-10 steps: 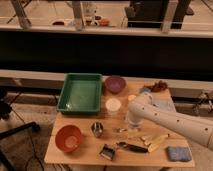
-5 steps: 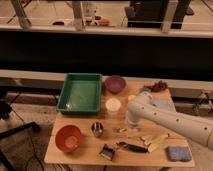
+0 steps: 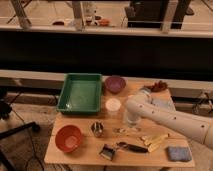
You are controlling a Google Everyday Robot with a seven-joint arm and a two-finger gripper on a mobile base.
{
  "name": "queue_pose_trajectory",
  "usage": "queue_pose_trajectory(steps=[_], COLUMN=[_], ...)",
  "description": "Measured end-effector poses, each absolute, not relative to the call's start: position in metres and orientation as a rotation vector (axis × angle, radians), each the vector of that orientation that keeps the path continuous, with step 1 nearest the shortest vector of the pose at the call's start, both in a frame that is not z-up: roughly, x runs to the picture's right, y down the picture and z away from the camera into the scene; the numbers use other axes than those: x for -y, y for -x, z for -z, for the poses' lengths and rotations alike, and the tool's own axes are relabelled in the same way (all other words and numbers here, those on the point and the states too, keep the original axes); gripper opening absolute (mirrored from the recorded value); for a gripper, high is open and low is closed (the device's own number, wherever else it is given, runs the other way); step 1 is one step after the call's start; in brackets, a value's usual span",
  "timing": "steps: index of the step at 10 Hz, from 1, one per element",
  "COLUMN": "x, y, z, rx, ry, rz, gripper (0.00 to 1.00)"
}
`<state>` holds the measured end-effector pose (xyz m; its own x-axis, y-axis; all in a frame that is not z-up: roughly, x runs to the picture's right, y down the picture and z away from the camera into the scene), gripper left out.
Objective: Place fork in metal cup
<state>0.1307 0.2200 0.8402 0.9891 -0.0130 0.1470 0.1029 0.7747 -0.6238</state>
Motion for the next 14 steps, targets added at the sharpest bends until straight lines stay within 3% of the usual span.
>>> queue_pose_trajectory(steps=[6, 14], x=[-0.221, -0.224], y=[-0.134, -0.149], z=[-0.844, -0.829], rx=[0.139, 0.138], ry=[0.7, 0.681], rz=[0.073, 0.06], gripper=[0.03, 0.0])
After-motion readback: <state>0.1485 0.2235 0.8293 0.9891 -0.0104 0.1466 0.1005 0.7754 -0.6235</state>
